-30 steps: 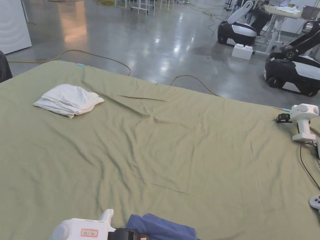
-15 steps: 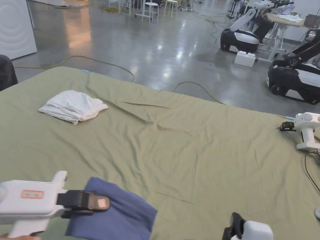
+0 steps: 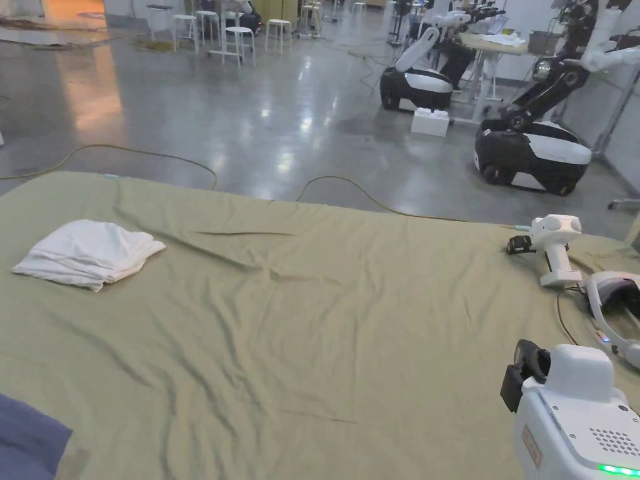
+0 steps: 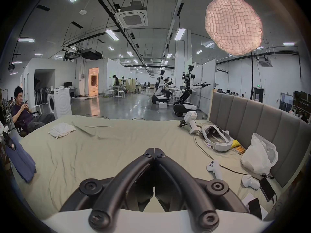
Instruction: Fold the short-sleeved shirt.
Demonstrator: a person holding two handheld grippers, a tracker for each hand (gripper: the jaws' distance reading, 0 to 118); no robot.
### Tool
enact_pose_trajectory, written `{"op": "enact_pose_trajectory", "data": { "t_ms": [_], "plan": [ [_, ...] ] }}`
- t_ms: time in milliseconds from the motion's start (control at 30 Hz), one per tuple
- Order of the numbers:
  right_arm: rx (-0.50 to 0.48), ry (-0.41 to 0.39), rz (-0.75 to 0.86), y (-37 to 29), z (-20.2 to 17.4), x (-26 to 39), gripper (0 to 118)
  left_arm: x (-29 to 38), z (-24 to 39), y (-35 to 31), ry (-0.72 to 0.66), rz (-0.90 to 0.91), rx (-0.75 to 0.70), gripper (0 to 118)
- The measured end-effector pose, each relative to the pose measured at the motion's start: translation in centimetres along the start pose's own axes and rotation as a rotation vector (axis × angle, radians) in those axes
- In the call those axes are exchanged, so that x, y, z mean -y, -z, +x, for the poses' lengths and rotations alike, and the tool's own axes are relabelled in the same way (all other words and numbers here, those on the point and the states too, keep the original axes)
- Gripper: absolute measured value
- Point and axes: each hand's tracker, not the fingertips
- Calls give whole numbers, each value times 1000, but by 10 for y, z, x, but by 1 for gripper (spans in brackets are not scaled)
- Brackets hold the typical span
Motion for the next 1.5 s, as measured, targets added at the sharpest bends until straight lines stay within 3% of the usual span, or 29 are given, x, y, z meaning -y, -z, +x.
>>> {"op": "enact_pose_trajectory", "data": {
  "t_ms": [200,300,500,600,900,1200,1400,1500],
  "plan": [
    [12,4,-11,1,6,4,0,-1,-24,-4,-108,-20,-179,26],
    [12,1,-21,1,7,7,0,12,-11,-15,-117,0,-273,56],
    [6,3,-18,-1,7,7,0,11,-7,-45,-26,119,-518,58],
    [-1,2,-18,-2,7,7,0,9,-11,-52,69,226,-565,58],
    [-27,-5,-22,-5,2,9,0,65,53,-10,302,528,-524,58],
    [-45,2,23,-13,-14,6,0,159,210,105,641,714,-440,57],
    [-50,20,47,-17,-18,1,0,177,288,155,778,807,-330,56],
    [-44,31,52,-18,-17,1,0,183,316,172,795,813,-310,44]
  ]
}}
